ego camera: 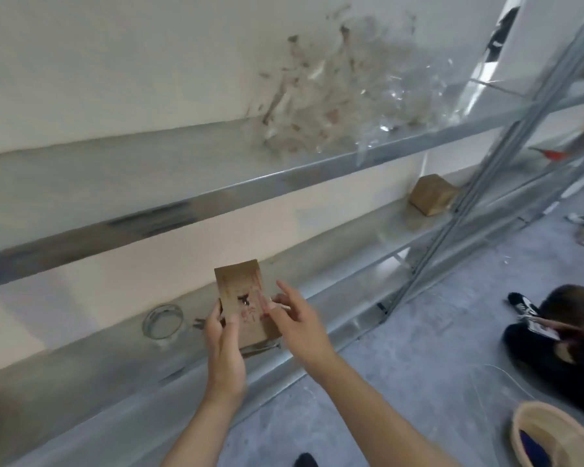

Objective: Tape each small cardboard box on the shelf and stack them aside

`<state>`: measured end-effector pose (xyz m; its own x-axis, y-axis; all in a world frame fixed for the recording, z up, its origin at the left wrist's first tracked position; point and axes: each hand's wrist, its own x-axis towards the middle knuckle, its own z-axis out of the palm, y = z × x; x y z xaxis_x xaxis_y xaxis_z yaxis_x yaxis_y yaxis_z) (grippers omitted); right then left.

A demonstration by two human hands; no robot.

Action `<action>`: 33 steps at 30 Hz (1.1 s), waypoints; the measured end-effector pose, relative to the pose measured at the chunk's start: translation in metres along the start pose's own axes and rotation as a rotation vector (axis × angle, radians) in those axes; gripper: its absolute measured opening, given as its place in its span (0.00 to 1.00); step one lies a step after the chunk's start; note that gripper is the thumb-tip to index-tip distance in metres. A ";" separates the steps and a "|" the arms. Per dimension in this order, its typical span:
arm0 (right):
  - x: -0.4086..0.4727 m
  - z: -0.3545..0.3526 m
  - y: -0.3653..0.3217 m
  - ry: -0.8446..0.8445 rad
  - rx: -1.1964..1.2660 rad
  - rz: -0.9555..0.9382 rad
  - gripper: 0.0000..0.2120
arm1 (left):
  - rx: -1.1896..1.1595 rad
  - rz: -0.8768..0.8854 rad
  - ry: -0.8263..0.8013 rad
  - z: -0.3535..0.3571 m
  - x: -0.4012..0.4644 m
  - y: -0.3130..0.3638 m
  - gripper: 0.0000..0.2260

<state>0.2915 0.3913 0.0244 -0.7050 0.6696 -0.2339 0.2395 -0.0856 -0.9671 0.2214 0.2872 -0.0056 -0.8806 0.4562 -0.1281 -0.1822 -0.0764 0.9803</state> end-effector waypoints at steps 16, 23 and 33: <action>0.025 -0.357 0.033 0.340 0.070 0.035 0.20 | 0.207 -0.058 -0.417 0.345 -0.030 -0.057 0.22; 0.079 -0.456 0.020 0.279 -0.070 0.017 0.23 | 0.127 -0.177 -0.371 0.445 -0.007 -0.060 0.14; 0.229 -0.521 0.005 0.182 -0.116 0.217 0.26 | 0.091 -0.239 -0.326 0.545 0.107 -0.088 0.15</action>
<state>0.4794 0.9289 0.0178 -0.5007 0.7667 -0.4019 0.4531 -0.1635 -0.8764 0.3814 0.8260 -0.0239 -0.6307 0.7100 -0.3133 -0.3123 0.1373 0.9400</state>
